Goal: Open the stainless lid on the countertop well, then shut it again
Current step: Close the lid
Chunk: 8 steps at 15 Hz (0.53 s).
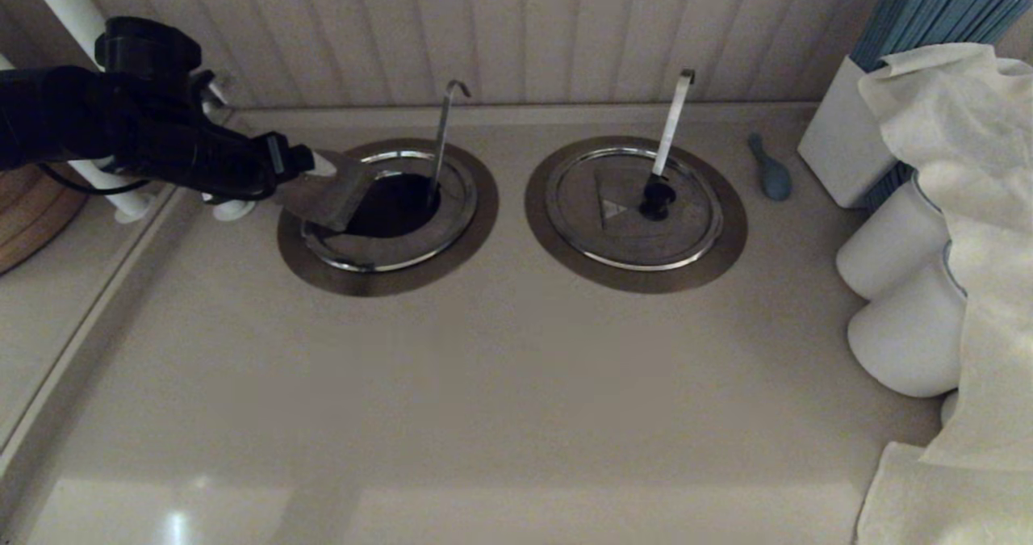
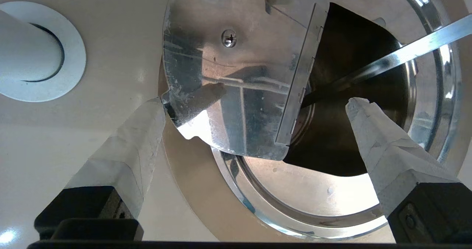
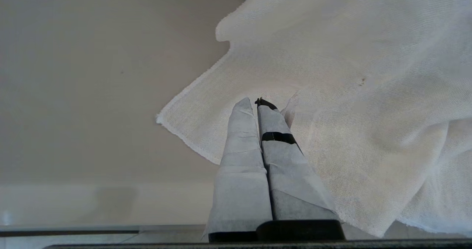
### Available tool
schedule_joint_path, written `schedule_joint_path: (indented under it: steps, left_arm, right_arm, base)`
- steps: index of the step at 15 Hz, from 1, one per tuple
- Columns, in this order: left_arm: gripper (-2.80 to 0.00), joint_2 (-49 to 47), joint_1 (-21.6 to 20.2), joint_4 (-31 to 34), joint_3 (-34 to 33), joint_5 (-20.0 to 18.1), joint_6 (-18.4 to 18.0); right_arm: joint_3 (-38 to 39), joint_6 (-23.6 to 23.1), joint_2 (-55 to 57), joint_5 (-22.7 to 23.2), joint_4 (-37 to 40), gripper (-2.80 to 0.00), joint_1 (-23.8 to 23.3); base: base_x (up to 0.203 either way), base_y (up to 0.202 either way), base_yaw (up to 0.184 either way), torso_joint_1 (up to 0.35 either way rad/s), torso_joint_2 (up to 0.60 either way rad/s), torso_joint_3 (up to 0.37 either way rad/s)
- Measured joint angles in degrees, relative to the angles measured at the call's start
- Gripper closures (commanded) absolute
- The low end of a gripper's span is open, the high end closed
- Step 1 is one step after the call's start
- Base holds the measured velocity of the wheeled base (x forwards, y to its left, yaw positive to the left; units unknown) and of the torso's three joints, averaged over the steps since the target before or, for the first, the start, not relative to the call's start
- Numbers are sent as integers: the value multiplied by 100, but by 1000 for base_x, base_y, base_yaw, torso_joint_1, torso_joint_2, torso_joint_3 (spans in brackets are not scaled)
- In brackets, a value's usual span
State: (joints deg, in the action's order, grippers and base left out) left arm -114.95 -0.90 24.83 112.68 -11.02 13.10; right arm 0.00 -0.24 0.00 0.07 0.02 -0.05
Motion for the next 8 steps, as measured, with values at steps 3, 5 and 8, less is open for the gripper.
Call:
schedule_joint_path:
  steps: [3,5,8]
  left_arm:
    - [-280,46,5,0,0,-65,71]
    - [-280,82,2,-7,0,-233,120]
    - [-280,133,6,-9,0,-397,196]
  right_arm:
    - [0,2,0,0,2,0,0]
    - [0,2,0,-1,0,0,2]
    - [0,0,0,0,0,0,2]
  base:
    - [0,0,0,0,0,0]
    - [0,0,0,0,0,0]
    - [0,0,0,0,0,0]
